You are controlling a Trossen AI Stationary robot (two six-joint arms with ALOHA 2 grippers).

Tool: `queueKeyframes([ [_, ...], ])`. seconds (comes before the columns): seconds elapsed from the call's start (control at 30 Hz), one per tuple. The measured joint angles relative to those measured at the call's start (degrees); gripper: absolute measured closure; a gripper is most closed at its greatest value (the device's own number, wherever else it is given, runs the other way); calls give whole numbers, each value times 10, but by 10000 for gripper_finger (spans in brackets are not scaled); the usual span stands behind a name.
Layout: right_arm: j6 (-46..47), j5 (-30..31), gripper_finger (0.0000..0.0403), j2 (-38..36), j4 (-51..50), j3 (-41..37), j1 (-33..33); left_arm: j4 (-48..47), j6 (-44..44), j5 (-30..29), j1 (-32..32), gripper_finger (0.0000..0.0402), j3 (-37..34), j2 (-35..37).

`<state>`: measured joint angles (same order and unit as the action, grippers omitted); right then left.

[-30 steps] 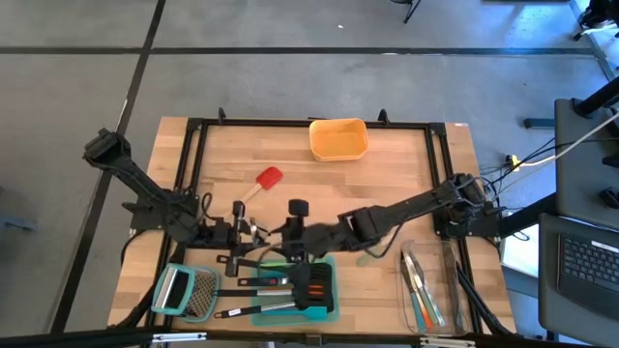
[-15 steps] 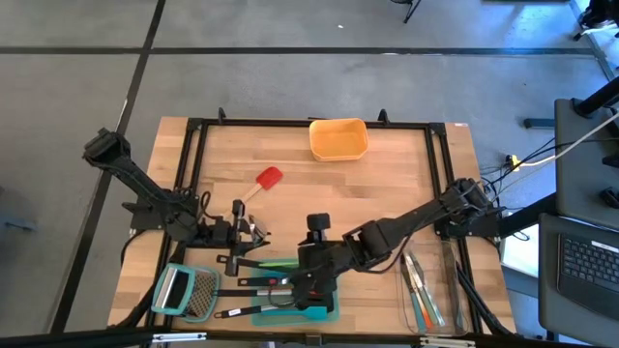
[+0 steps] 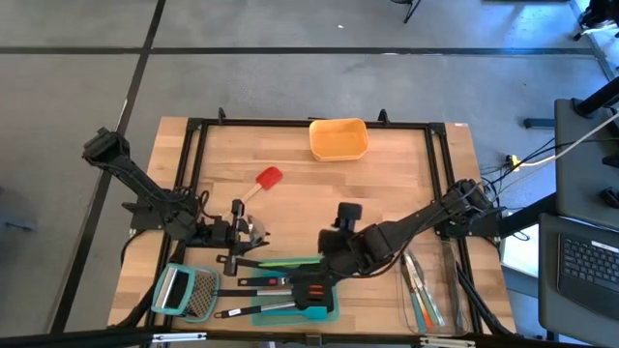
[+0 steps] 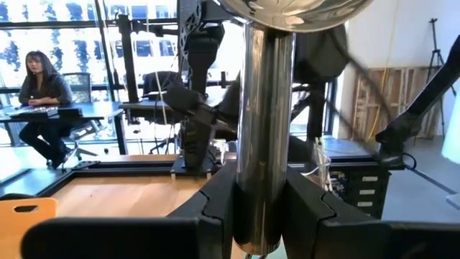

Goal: Pick & Place Kitchen Items
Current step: Put the ice scoop into the yellow bin

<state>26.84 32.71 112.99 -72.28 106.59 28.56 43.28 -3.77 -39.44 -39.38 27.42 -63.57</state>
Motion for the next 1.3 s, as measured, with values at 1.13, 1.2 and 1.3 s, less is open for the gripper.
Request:
queueKeyframes([
  [1.13,-233,-150,222,-289,850,-531,-66,-16,0,9,14,333,0,1],
  [1.2,-244,-150,222,-323,872,-564,-70,-24,17,25,30,333,0,1],
  [1.3,-248,-149,222,-366,881,-602,-88,-48,44,61,64,333,0,1],
])
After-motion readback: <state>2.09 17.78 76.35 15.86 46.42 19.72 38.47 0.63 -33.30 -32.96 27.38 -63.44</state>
